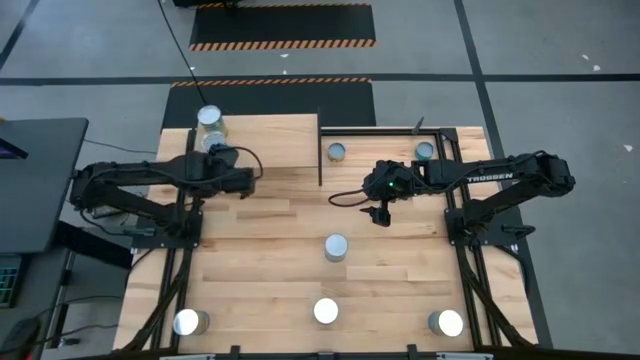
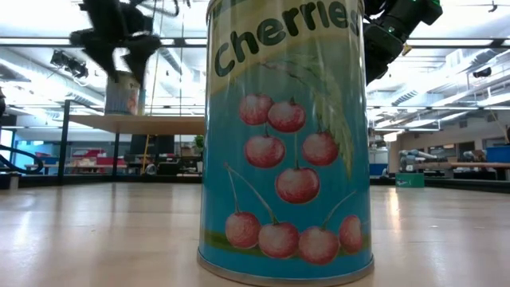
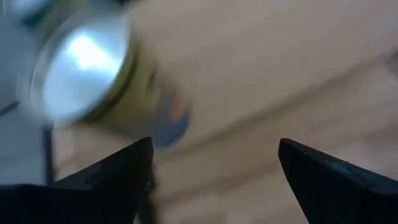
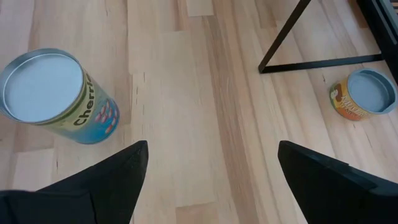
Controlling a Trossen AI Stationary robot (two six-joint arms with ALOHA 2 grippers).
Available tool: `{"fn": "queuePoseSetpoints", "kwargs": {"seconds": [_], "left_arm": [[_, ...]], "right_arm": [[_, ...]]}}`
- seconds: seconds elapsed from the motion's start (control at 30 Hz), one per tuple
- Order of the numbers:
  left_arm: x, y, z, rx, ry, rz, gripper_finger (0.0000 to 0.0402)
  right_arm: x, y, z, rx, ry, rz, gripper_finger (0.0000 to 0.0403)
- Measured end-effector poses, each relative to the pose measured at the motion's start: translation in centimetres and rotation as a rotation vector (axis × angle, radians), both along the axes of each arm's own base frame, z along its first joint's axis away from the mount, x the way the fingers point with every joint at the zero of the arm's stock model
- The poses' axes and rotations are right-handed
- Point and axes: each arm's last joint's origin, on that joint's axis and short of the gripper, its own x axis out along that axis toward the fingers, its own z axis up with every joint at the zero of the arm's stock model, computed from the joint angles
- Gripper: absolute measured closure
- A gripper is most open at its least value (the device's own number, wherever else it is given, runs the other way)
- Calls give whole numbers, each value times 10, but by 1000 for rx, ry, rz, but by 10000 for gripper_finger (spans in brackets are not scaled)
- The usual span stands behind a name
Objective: Pick and place cans onto a shelf
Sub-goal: Put the canned peas can on the shelf
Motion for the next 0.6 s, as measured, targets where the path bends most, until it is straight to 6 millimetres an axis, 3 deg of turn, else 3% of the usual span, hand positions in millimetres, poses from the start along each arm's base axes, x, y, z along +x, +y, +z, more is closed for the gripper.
{"fn": "queuePoseSetpoints", "kwargs": {"seconds": [0.13, 0.3, 0.6], "left_arm": [[18, 0, 5, 185, -98, -24, 47], [25, 5, 4, 314, -69, 14, 47], [16, 10, -4, 225, 31, 40, 47]], "right_arm": [[0, 0, 0, 0, 0, -1, 35], [0, 0, 0, 0, 6, -1, 35], [-2, 0, -2, 2, 27, -2, 35]]}}
